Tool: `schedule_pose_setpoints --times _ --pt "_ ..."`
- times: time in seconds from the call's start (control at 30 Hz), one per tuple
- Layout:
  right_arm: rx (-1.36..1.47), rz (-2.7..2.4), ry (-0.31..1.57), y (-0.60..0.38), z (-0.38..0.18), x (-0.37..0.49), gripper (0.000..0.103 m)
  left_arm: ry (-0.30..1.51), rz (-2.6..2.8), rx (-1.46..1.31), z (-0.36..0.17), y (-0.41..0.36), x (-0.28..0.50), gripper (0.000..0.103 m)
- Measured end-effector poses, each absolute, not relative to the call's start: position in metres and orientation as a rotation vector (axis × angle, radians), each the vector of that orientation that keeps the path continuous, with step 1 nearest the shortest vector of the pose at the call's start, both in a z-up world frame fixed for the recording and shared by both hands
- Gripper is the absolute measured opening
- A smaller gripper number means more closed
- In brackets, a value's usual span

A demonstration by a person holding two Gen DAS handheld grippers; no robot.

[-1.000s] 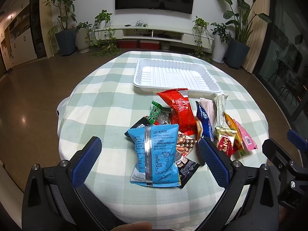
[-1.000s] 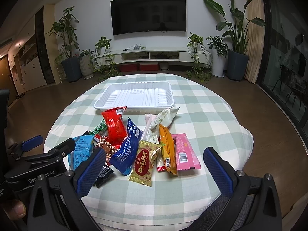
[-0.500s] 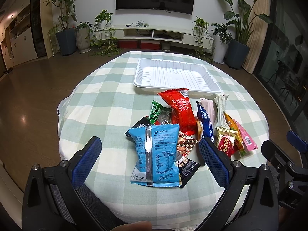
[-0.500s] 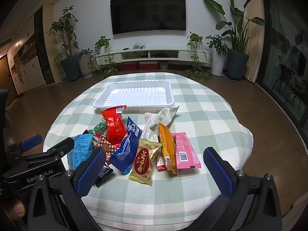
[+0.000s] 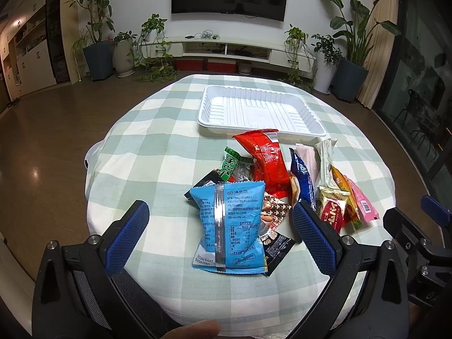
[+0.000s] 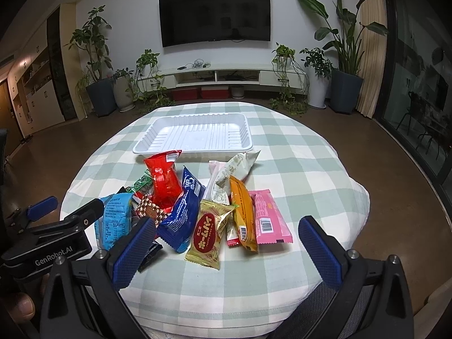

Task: Organize snacks

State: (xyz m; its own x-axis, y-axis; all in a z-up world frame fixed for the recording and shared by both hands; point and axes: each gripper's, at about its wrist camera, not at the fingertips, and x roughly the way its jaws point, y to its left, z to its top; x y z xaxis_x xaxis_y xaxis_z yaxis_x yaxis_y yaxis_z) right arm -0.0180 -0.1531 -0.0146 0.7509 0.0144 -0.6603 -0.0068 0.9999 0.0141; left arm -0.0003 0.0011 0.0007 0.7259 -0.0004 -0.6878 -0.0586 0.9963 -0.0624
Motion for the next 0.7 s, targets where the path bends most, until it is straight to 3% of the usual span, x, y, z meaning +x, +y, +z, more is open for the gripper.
schedule_pose_setpoints --times 0.33,0.53,0.6,0.7 --pt "0.035 0.024 0.752 -0.154 -0.016 -0.012 0.103 0.731 0.044 -0.077 -0.011 0.006 -0.004 0.103" --pt "0.057 0.03 0.757 -0.162 -0.017 -0.01 0.103 0.632 -0.218 -0.275 -0.027 0.036 -0.009 0.103" --pt "0.079 0.035 0.758 -0.167 -0.018 -0.009 0.103 0.71 -0.188 -0.245 -0.038 0.041 -0.007 0.103" --pt "0.137 0.051 0.761 -0.178 -0.02 -0.006 0.103 1.009 -0.111 -0.244 -0.067 0.055 -0.006 0.103"
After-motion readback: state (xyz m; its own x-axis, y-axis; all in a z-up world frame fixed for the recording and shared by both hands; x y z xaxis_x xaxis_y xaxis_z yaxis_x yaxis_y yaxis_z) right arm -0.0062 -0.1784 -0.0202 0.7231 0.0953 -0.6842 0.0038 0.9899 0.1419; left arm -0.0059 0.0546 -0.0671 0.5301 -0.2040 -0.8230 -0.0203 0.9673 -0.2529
